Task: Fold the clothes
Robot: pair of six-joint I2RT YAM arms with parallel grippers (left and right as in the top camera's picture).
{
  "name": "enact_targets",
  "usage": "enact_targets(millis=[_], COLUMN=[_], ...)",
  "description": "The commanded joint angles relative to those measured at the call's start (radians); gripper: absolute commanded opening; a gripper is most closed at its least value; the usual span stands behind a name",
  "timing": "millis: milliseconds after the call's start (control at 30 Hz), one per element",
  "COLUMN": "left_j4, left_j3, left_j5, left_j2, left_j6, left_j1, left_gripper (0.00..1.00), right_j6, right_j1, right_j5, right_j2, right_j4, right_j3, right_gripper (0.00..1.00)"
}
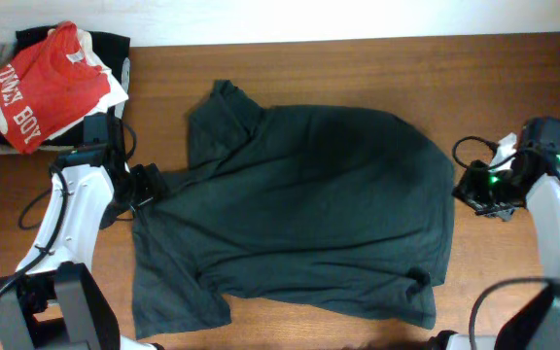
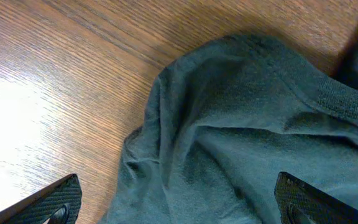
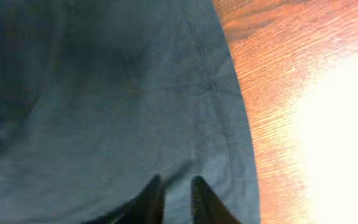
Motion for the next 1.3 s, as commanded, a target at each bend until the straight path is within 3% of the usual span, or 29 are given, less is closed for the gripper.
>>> enact_targets(millis=[0,167,400,600,767,800,867,933,1000,1100,1133,1267], left_j4=[0.002,-0.002,-0.021,-0.025,-0.009,0.029,0.084,0.139,0.234,0.337,0.362,0.404], left_j3=[0.023,0.023,0.023,0.023,0.023,0.023,0.038,0.078,0.107,0.108,0.108,0.108], left_j5=[0.014,0.014,0.015,0.015,0.034,0.105,0.212,0.247,0.251,0.217,0.104,0.079], left_j2=[-0.019,-0.019,-0.019,-0.019,-0.019,-0.019,-0.019,-0.019,-0.016,0.021,0.062,0.183], left_j6=[-0.012,-0.012,-0.012,-0.012,0.019,0.090,0.198,0.241,0.252,0.341,0.341,0.395], left_j1=[-0.003,-0.003,-0.003,-0.003,-0.004,-0.010,-0.041,-0.116,-0.221,-0.359,-0.415,-0.430], left_gripper=[0.99,0.99,0.99,0.99,0.99,0.99,0.99,0.99,0.99,0.99,0.99,0.99], right_j6=[0.011,0.028,0.117,0.132,0.085,0.085,0.084,0.004,0.000,-0.002,-0.002,-0.001], right_j1=[0.042,0.161,0.155,-0.019,-0.116,-0.111,-0.111,-0.092,-0.029,0.104,0.179,0.309], right_j5=[0.033,0.037,0.219,0.344,0.344,0.340,0.253,-0.013,-0.138,-0.106,-0.039,0.050], right_j2=[0.097,0.266,0.382,0.382,0.382,0.382,0.382,0.382,0.382,0.384,0.386,0.386], right_j4=[0.024,0.146,0.165,0.176,0.068,-0.007,-0.153,-0.257,-0.275,-0.274,-0.275,-0.275], right_j3=[-0.010,-0.010,-0.010,0.004,0.262,0.374,0.546,0.678,0.692,0.674,0.669,0.665], right_gripper=[0.04,0.04,0.04,0.04,0.05,0.22,0.86,0.90,0.98,0.99,0.99,0.99])
